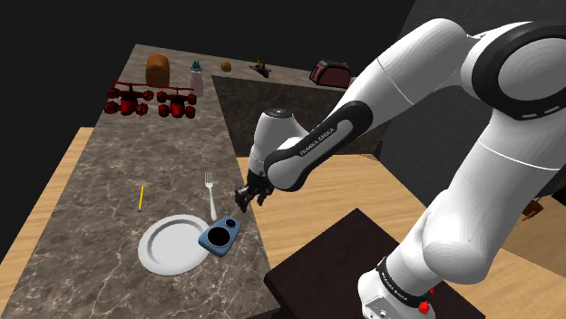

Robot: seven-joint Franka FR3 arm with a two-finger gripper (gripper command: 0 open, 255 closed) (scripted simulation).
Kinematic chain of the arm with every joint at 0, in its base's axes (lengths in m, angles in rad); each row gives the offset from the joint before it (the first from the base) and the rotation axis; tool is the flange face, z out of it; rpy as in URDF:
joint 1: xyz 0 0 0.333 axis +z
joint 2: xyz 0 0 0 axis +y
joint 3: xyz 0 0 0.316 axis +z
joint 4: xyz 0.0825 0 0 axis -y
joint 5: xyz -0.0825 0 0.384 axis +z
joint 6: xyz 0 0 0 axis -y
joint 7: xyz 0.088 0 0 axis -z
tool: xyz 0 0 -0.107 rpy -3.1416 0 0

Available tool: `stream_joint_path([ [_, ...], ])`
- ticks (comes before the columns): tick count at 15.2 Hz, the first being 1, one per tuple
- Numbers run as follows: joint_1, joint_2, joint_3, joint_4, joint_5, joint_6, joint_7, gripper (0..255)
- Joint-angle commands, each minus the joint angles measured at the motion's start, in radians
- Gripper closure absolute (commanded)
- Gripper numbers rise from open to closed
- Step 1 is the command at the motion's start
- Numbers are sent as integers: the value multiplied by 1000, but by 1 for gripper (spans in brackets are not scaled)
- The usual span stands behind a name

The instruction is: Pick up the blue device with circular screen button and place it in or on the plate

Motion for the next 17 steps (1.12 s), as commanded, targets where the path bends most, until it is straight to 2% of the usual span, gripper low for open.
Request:
stream_joint_path([
  [1,0,0,0,0,0,0,0,255],
  [9,0,0,0,0,0,0,0,255],
  [10,0,0,0,0,0,0,0,0],
  [11,-33,66,6,76,170,-67,34,0],
  [13,-122,193,21,194,465,-168,136,0],
  [15,-225,308,48,257,750,-216,245,0],
  [16,-270,351,66,268,872,-221,284,0],
  [17,-271,363,73,270,876,-209,281,0],
])
